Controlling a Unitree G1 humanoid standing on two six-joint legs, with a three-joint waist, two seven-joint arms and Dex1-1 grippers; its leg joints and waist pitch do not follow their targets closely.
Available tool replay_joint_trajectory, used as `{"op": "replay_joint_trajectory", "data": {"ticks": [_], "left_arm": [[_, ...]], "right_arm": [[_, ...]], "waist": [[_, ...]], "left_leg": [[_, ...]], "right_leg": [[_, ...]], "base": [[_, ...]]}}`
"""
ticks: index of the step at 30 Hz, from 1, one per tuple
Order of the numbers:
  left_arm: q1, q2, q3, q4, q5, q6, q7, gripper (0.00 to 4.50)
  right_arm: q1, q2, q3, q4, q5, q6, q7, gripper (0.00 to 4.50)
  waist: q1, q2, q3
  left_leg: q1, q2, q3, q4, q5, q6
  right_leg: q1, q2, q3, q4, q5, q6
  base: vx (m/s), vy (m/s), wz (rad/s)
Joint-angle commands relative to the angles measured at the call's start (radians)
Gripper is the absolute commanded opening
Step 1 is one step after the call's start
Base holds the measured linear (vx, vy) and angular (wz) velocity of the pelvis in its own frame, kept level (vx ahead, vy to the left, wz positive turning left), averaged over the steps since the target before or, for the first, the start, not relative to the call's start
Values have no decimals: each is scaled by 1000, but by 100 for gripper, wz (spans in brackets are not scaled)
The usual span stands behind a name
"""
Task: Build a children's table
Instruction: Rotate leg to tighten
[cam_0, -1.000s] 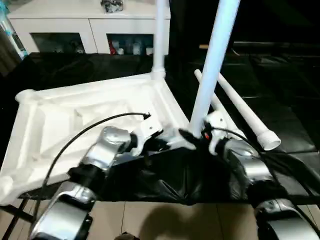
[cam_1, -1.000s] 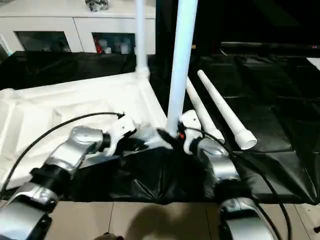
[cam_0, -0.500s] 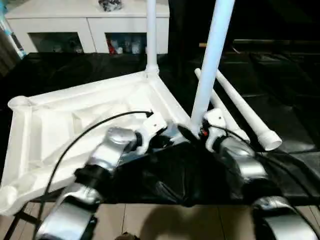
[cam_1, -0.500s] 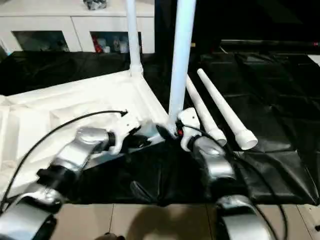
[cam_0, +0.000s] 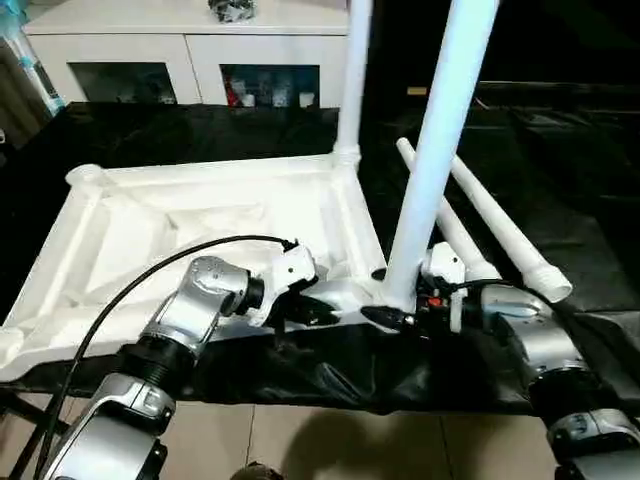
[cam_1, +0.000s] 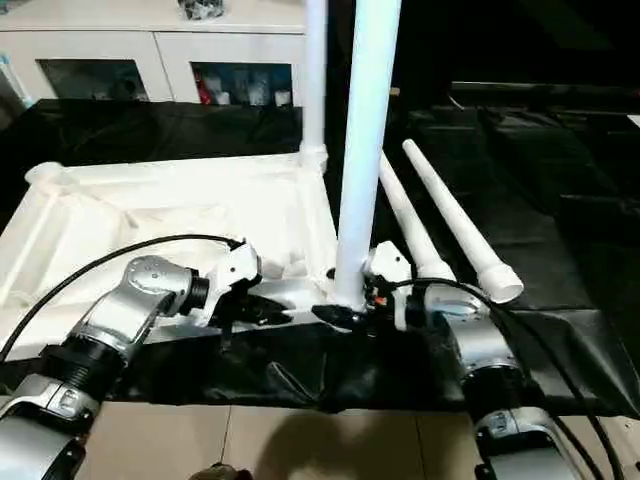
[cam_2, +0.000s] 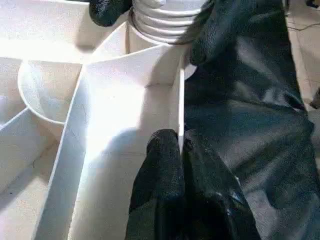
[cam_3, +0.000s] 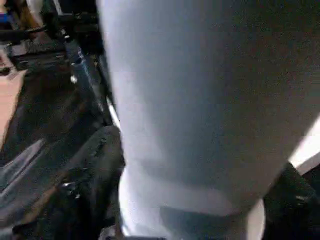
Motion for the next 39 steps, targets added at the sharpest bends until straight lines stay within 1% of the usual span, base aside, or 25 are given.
{"op": "replay_joint_trajectory", "data": {"ticks": [1, 2, 6, 9, 12, 14, 16, 17, 18, 19, 22, 23, 24, 25, 26, 27, 28, 30, 31, 32, 33, 35, 37, 38, 39], "left_arm": [[-11, -38, -14, -64, -54, -14, -5, 0], [-10, -36, -15, -65, -55, -13, -7, 0], [-5, -24, -17, -70, -56, -10, -23, 0], [-4, -17, -9, -64, -51, -14, -26, 0], [-4, -21, -4, -63, -49, -12, -14, 0], [-14, -47, 15, -40, -34, -13, 63, 0], [-24, -65, 26, -22, -23, -20, 115, 0], [-27, -71, 29, -16, -20, -22, 132, 0], [-37, -88, 35, 0, -9, -26, 177, 0], [-44, -99, 37, 9, -3, -25, 203, 0], [-72, -147, 48, 40, 22, -3, 314, 0], [-72, -147, 48, 40, 22, -3, 314, 0], [-83, -175, 55, 49, 26, 19, 373, 0], [-90, -194, 59, 55, 30, 30, 413, 0], [-91, -210, 60, 54, 32, 37, 437, 0], [-89, -221, 58, 51, 34, 36, 447, 0], [-84, -227, 51, 45, 37, 28, 444, 0], [-76, -232, 44, 39, 37, 17, 433, 0], [-71, -233, 42, 34, 34, 13, 425, 0], [-65, -233, 41, 26, 29, 12, 411, 0], [-61, -229, 39, 21, 26, 12, 401, 0], [-52, -211, 37, 6, 16, 8, 365, 0], [-48, -198, 34, -2, 10, 4, 346, 0], [-43, -183, 29, -6, 6, -9, 321, 0], [-43, -183, 28, -6, 6, -10, 320, 0]], "right_arm": [[25, 33, 130, -26, -14, 49, 103, 320], [26, 32, 131, -27, -13, 52, 105, 320], [30, 20, 144, -47, -9, 86, 129, 290], [38, 28, 132, -54, -18, 94, 126, 278], [40, 41, 118, -48, -14, 95, 99, 276], [20, 85, 82, 15, -45, 62, -69, 276], [7, 108, 66, 55, -73, 38, -180, 275], [1, 116, 61, 70, -83, 33, -219, 275], [-14, 140, 40, 106, -92, 44, -313, 275], [-22, 157, 28, 126, -95, 48, -366, 274], [-52, 228, -19, 186, -86, 74, -545, 274], [-52, 228, -19, 186, -86, 74, -545, 274], [-73, 264, -34, 223, -95, 78, -649, 274], [-89, 289, -43, 252, -100, 75, -712, 274], [-97, 309, -41, 262, -105, 61, -728, 274], [-100, 323, -35, 268, -105, 46, -718, 309], [-100, 328, -21, 266, -115, 33, -704, 344], [-98, 330, -6, 264, -127, 27, -680, 344], [-97, 330, -6, 261, -126, 26, -667, 346], [-95, 328, -10, 255, -118, 24, -649, 373], [-93, 323, -10, 250, -118, 16, -637, 387], [-91, 298, -9, 242, -115, -11, -606, 395], [-93, 282, -12, 246, -105, -30, -579, 395], [-86, 262, -8, 233, -94, -43, -525, 395], [-86, 261, -8, 233, -93, -43, -523, 395]], "waist": [[3, -11, -55], [3, -12, -56], [5, -11, -56], [5, -9, -55], [5, -10, -56], [1, -7, -55], [-5, -9, -50], [-11, -7, -48], [-16, -8, -47], [-22, -8, -46], [-29, -7, -46], [-29, -7, -46], [-28, -4, -48], [-31, -3, -49], [-30, -2, -50], [-29, -4, -53], [-26, -5, -54], [-24, -5, -56], [-25, -6, -55], [-24, -6, -55], [-24, -5, -53], [-24, -4, -53], [-24, -3, -55], [-24, -4, -56], [-22, -4, -58]], "left_leg": [[19, 62, -19, -56, -154, 99], [19, 61, -19, -56, -150, 100], [19, 61, -19, -56, -147, 102], [20, 62, -20, -57, -158, 91], [21, 62, -20, -57, -154, 88], [21, 61, -19, -58, -161, 80], [21, 60, -22, -64, -193, 56], [23, 59, -23, -68, -224, 36], [27, 60, -24, -70, -251, 20], [28, 58, -24, -72, -262, 9], [30, 58, -25, -74, -277, -3], [30, 58, -25, -74, -277, -3], [27, 58, -24, -72, -255, 2], [28, 57, -24, -73, -249, -2], [28, 56, -25, -73, -247, -2], [28, 57, -23, -69, -231, 5], [23, 54, -22, -65, -203, 21], [19, 53, -21, -61, -165, 45], [18, 52, -21, -61, -162, 56], [19, 52, -21, -62, -168, 59], [19, 54, -21, -63, -182, 59], [20, 56, -22, -65, -198, 55], [19, 57, -22, -64, -191, 57], [20, 57, -21, -63, -184, 60], [18, 56, -21, -61, -168, 71]], "right_leg": [[32, -91, 40, -70, 11, -269], [34, -91, 40, -70, 14, -269], [32, -90, 39, -69, 16, -266], [31, -90, 40, -72, -6, -263], [31, -91, 40, -71, 2, -265], [28, -92, 41, -72, -4, -268], [27, -93, 41, -77, -64, -261], [26, -95, 42, -82, -118, -256], [25, -95, 44, -87, -162, -249], [24, -94, 46, -88, -177, -244], [22, -93, 49, -90, -187, -233], [22, -93, 49, -90, -187, -233], [24, -94, 51, -88, -150, -231], [21, -91, 50, -85, -134, -236], [23, -91, 49, -85, -128, -235], [25, -92, 50, -83, -88, -237], [29, -92, 49, -80, -41, -239], [31, -91, 47, -76, 17, -238], [31, -90, 46, -75, 23, -237], [32, -91, 45, -78, 13, -237], [31, -93, 45, -80, -18, -235], [31, -93, 46, -83, -48, -232], [32, -92, 45, -80, -29, -235], [32, -91, 45, -79, -16, -237], [35, -91, 44, -76, 13, -241]], "base": [[0, 0, 0], [0, 0, 0], [0, 0, 0], [0, 0, 0], [0, 0, 0], [0, 0, 0], [0, 0, 0], [0, 0, 0], [0, 0, 0], [0, 0, 0], [0, 0, 0], [0, 0, 0], [0, 0, 0], [0, 0, 0], [0, 0, 0], [0, 0, 0], [0, 0, 0], [0, 0, 0], [0, 0, 0], [0, 0, 0], [0, 0, 0], [0, 0, 0], [0, 0, 0], [0, 0, 0], [0, 0, 0]]}}
